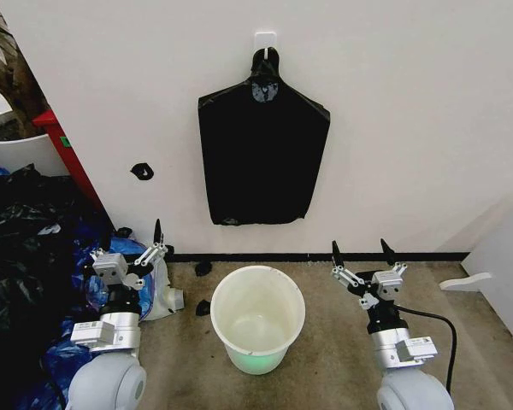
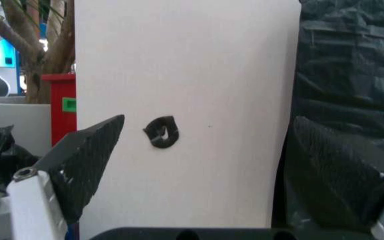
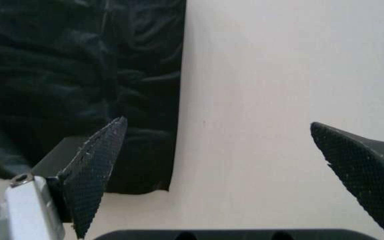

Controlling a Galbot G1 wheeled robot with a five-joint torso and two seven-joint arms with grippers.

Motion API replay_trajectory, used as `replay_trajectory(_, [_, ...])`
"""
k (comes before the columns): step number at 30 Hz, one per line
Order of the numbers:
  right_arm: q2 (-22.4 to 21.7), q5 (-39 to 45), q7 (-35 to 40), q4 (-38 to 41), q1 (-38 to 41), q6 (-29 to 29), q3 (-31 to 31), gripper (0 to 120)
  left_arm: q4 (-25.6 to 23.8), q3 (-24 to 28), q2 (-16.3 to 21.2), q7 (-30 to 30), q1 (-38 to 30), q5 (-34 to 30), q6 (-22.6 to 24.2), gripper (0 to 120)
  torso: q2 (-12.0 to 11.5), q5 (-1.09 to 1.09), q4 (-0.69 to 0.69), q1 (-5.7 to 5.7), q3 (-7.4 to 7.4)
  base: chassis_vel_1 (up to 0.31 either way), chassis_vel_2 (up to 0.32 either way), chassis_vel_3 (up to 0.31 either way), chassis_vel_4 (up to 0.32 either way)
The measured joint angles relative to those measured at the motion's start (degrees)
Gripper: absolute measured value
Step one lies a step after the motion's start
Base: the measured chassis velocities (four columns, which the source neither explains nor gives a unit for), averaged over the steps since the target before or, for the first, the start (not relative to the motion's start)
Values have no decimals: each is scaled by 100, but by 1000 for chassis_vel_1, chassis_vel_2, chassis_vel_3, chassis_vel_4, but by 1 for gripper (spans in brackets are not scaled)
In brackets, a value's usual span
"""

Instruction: Place the garbage bag over the trash bin.

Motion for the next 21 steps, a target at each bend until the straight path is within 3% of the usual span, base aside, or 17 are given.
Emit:
replay_trajectory(4, [89, 222, -169, -145, 75, 245, 20, 100, 32, 20, -22, -20, -7, 46, -11, 100, 0, 0, 0, 0, 0, 0, 0, 0, 0])
replay_trajectory(16, [245, 95, -291, -122, 42, -35, 118, 100, 199, 28, -99, -38, -108, 53, -38, 100, 0, 0, 1, -1, 0, 0, 0, 0, 0])
replay_trajectory(21, [278, 178, -290, -220, 123, 43, 115, 100, 305, -11, -56, 30, -369, -226, 69, 100, 0, 0, 1, -1, 0, 0, 0, 0, 0])
